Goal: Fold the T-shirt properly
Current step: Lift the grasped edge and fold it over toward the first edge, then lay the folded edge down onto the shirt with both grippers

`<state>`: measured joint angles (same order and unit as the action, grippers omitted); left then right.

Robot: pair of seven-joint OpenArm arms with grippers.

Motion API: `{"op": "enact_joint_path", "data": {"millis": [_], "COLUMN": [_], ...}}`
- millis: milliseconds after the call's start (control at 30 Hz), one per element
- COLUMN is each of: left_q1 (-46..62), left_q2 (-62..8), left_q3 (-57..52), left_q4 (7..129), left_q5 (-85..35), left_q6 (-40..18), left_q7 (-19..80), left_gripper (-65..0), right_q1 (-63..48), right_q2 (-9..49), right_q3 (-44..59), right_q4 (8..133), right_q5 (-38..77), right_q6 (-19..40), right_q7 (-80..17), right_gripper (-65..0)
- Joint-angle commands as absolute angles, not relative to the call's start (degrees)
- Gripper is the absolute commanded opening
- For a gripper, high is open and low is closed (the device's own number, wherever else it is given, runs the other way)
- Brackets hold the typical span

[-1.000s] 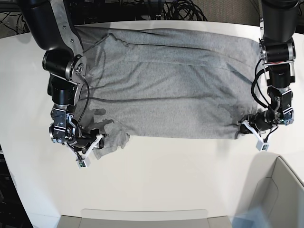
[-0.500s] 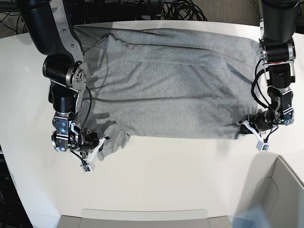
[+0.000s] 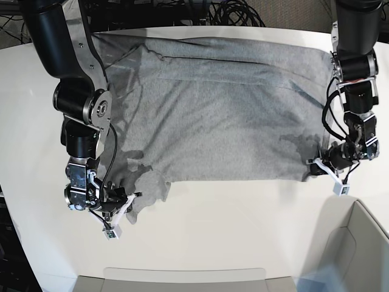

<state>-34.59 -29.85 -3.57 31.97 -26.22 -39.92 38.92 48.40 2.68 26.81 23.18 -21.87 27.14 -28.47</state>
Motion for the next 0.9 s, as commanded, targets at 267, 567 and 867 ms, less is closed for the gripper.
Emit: {"op": "enact_joint_path", "data": {"millis": [267,567,867], "left_q1": [-29.05,-21.41,-17.01], "left_q2": [-32.57,-32.48,-32.48], "left_q3": [-5.58,-12.0,-14.73], "left_q4": [51.3,57.63,61.32], "left_q5": [-26.95,-26.95,-26.95], "left_q6": [-40.0,-40.0,-40.0], "left_q7": [44.26,46.73,48.22], "left_gripper": [-65.0,-65.0,-65.0], "right_q1": [47.78,35.12,27.56], "right_q2": [1.19,-1.45,-1.27], "right_q3": [22.11,10.86,11.21], "right_q4": [37.05,59.3,73.36], "right_q5": [-24.04,-23.6,-21.23], "right_q6": [27.74,27.82,34.24], "right_q7": [-33.19,-41.36,-48.84], "right_gripper": [-65.0,-65.0,-65.0]}}
